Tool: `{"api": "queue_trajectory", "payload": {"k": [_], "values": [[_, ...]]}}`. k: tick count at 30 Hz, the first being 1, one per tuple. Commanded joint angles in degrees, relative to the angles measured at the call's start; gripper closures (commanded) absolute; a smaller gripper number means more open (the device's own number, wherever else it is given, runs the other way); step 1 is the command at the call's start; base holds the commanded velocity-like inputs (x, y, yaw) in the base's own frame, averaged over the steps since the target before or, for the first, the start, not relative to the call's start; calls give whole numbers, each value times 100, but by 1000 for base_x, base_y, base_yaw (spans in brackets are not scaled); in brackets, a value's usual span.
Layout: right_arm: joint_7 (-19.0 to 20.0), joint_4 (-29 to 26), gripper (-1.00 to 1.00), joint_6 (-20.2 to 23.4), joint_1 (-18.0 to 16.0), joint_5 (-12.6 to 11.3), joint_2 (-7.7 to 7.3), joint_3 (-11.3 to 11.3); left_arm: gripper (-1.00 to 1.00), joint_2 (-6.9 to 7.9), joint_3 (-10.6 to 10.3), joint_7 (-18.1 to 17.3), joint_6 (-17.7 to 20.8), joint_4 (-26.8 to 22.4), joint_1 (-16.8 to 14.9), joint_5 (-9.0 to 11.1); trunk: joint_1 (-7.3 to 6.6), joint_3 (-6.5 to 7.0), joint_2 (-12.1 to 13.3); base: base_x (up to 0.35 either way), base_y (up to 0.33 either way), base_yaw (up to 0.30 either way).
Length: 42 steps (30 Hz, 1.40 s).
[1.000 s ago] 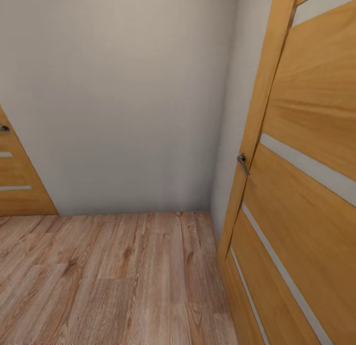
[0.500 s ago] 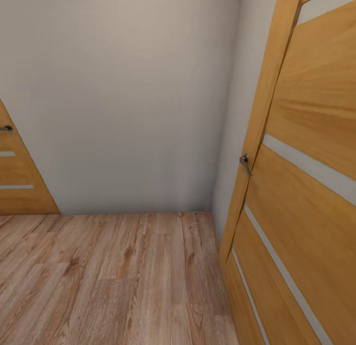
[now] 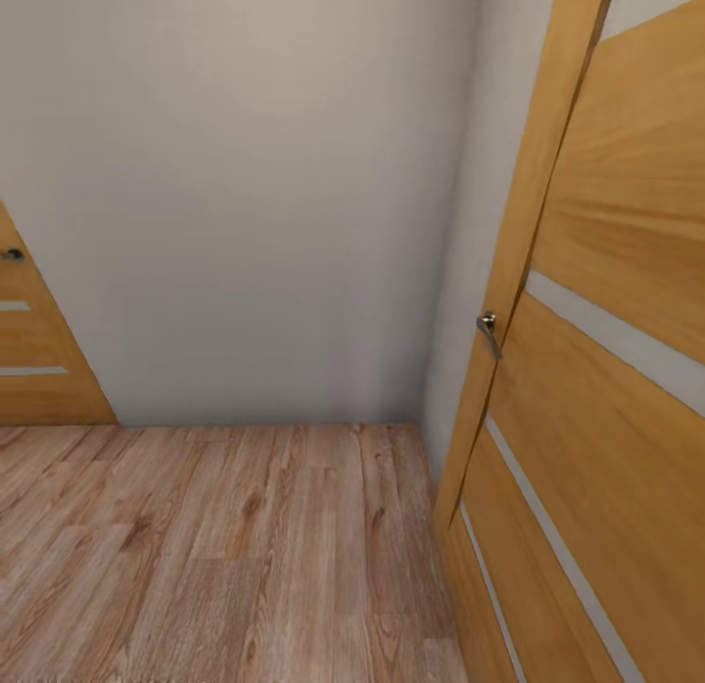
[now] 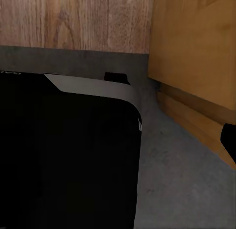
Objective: Move the two storage containers from the living room to the garage. In the garage, place one container on the floor and stack the other container on top of it (either order is fine).
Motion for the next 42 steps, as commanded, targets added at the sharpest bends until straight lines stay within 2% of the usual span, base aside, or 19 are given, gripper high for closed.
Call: {"api": "queue_trajectory", "payload": {"k": [1, 13, 36, 42], "values": [[-3, 18, -100, -32, -5, -51, 5, 48, -100, -2, 20, 1, -23, 7, -5, 36, 0, -6, -4, 1, -1, 231], [-3, 18, -100, -30, -5, -51, 5, 43, -100, 2, 21, 1, -23, 7, -5, 37, 0, -6, -4, 47, 0, 84], [-3, 18, -100, -24, -4, -51, 5, 48, -100, 16, 25, 1, -23, 7, -5, 40, 0, -6, -4, 314, 0, 2], [-3, 18, -100, -32, -5, -51, 5, 48, -100, 13, 20, 1, -23, 7, -5, 37, 0, -6, -4, 321, 0, 198]]}}
